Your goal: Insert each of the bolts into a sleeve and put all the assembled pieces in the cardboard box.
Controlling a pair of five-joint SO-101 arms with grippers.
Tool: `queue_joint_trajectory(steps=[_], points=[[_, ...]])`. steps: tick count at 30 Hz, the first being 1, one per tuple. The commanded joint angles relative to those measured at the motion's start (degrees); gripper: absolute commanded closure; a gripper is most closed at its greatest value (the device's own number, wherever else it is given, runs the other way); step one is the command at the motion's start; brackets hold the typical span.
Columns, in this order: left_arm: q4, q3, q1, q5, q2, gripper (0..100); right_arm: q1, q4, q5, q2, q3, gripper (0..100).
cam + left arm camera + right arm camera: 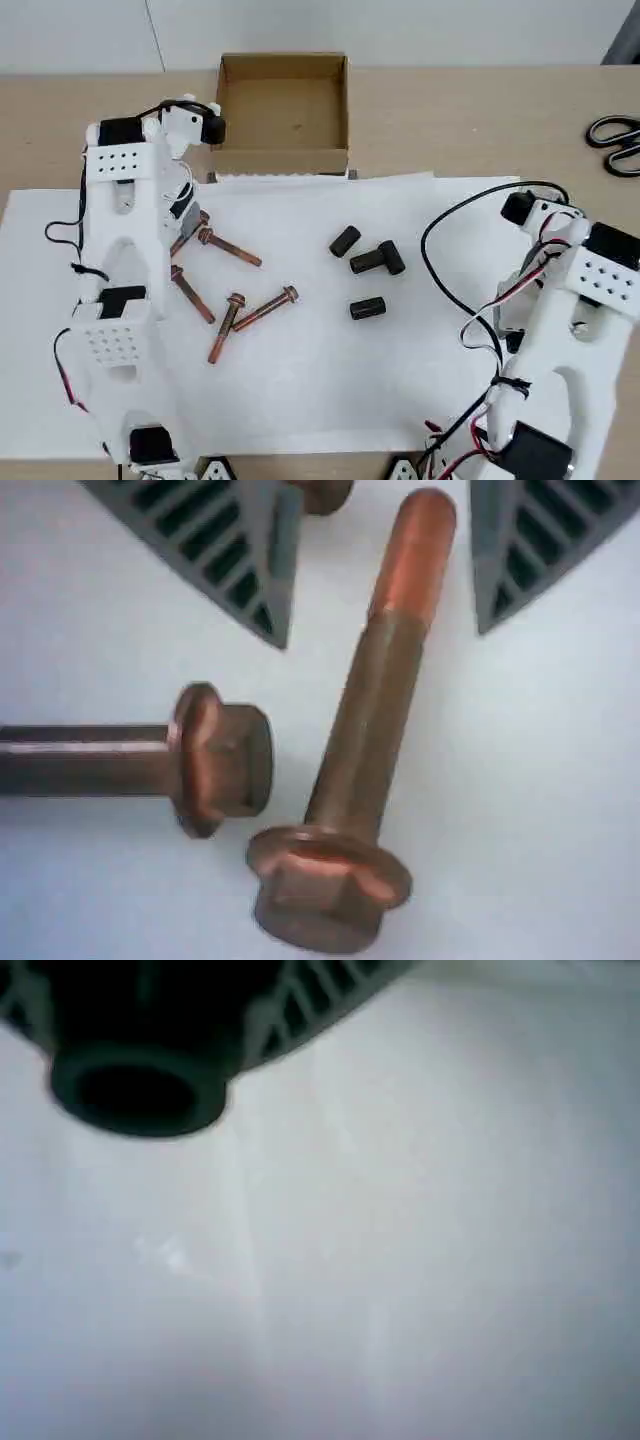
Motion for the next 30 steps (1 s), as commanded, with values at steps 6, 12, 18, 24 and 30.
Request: queue_joint_trajectory(steps=[6,12,18,24,30], points=[[0.88,-6.37,0.09,-1.05,4.75,88,0.22,-0.57,0.35,-2.42,-0.44,99.1],[0.7,-10.77,0.18,-1.05,9.05,88,0.22,-0.57,0.35,-2.42,-0.44,99.1],[0.7,-15.16,2.2,-1.05,14.15,88,0.22,-0.57,0.35,-2.42,-0.44,99.1],[0.7,-19.91,3.34,-0.88,19.52,90,0.22,-0.57,0.62,-2.42,-0.53,99.1],[1.49,-20.7,3.16,-0.79,23.47,100,0.22,-0.48,0.62,-2.86,-1.05,99.1]])
